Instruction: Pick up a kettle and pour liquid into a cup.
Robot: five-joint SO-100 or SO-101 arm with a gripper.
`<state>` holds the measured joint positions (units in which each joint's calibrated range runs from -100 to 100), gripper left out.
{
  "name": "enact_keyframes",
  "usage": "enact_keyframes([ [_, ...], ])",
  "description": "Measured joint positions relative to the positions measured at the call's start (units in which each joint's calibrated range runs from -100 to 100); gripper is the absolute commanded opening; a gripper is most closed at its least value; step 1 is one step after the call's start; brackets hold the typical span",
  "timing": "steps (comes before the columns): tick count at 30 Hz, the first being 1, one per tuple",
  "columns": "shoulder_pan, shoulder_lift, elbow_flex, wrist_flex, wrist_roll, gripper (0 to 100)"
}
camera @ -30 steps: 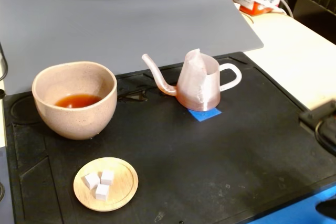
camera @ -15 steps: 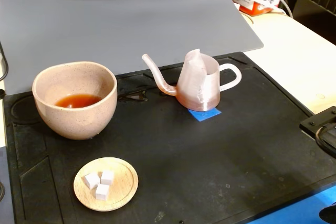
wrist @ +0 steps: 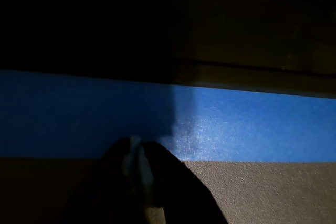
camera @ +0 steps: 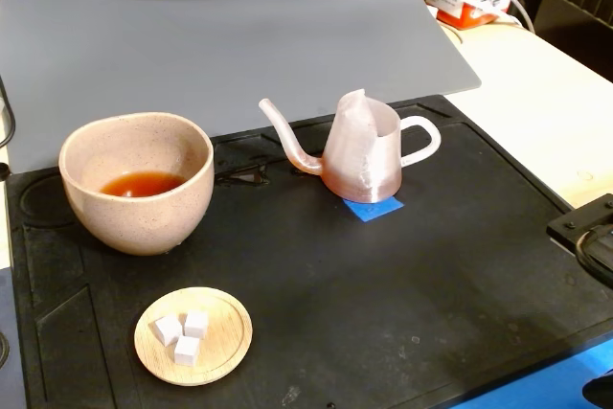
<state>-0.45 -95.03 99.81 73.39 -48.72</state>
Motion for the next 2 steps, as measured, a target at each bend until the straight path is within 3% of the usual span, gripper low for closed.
enact_keyframes([
  [2,0.0,0.0,0.0,0.0,0.0,0],
])
